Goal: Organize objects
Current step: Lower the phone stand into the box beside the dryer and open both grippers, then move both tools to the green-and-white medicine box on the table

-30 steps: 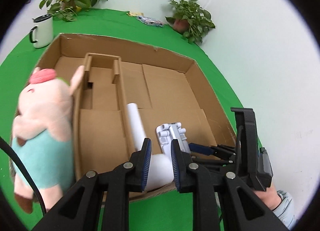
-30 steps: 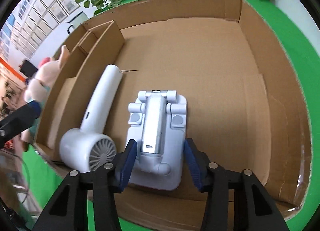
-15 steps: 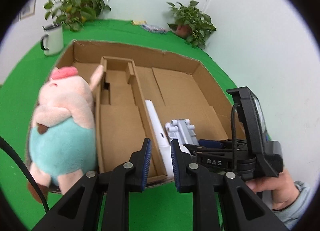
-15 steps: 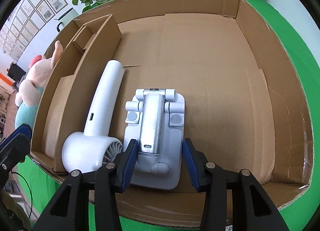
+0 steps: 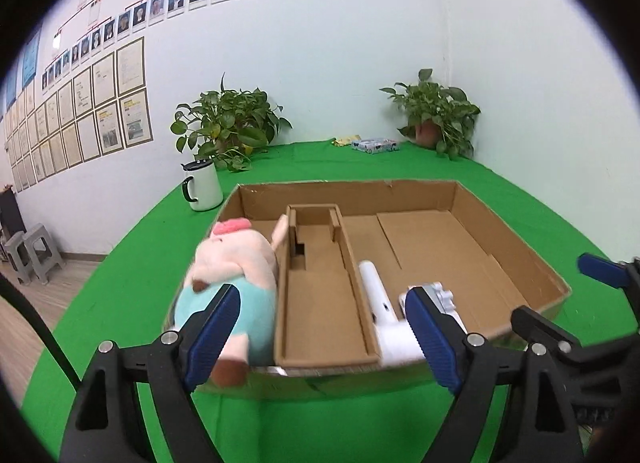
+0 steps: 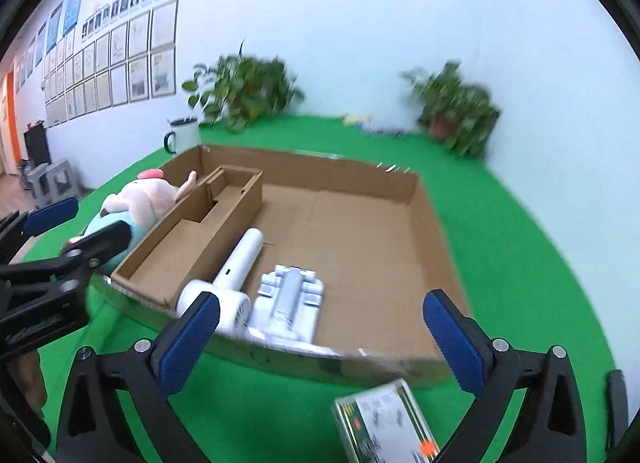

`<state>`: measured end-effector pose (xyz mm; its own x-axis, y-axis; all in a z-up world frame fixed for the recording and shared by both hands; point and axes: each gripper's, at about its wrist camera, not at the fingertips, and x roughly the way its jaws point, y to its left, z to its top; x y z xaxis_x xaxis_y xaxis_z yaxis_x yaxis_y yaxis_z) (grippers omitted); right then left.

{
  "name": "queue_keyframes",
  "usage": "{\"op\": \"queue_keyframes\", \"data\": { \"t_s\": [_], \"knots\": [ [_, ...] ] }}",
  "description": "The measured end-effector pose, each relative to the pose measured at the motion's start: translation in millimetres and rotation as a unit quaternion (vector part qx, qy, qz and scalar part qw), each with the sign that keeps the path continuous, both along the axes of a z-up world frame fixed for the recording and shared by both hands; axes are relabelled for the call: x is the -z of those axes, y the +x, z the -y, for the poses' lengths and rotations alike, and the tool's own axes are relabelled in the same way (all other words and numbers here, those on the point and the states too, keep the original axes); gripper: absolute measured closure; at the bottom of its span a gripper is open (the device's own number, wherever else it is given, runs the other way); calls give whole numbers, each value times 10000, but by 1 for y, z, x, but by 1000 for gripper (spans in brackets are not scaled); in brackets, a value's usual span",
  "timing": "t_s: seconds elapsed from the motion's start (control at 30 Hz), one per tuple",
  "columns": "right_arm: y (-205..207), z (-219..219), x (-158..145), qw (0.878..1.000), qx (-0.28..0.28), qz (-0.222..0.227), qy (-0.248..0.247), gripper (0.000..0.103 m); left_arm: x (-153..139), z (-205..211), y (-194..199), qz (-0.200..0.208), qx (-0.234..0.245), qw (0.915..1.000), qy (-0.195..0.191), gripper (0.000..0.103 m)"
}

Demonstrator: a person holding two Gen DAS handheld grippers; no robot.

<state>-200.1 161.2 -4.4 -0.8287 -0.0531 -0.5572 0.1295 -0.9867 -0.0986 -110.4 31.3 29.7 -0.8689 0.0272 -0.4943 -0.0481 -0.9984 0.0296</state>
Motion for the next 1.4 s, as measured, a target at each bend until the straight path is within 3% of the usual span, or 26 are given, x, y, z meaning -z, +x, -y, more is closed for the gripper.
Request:
{"op": "queue_keyframes", "data": {
  "t_s": [0.23,0.47,0.93,1.07,1.27,1.4],
  "knots": [
    [50,-17,6,9985,126,-124,-527,1,1,-19,20,15,-48,9999,-146,18],
    [55,-26,12,9983,-30,-69,-583,1,-1,-26,26,74,-166,9995,-243,18],
    [73,-20,11,9980,-183,-165,-584,1,5,-11,48,-117,33,9998,185,18],
    [88,-41,25,9976,-404,14,-570,1,25,0,48,388,393,9975,441,18],
    [110,-116,67,9966,72,672,-471,1,71,12,54,1138,722,9880,749,18],
    [119,-125,86,9941,-249,987,-383,1,83,5,60,1333,953,9826,879,18]
  ]
}}
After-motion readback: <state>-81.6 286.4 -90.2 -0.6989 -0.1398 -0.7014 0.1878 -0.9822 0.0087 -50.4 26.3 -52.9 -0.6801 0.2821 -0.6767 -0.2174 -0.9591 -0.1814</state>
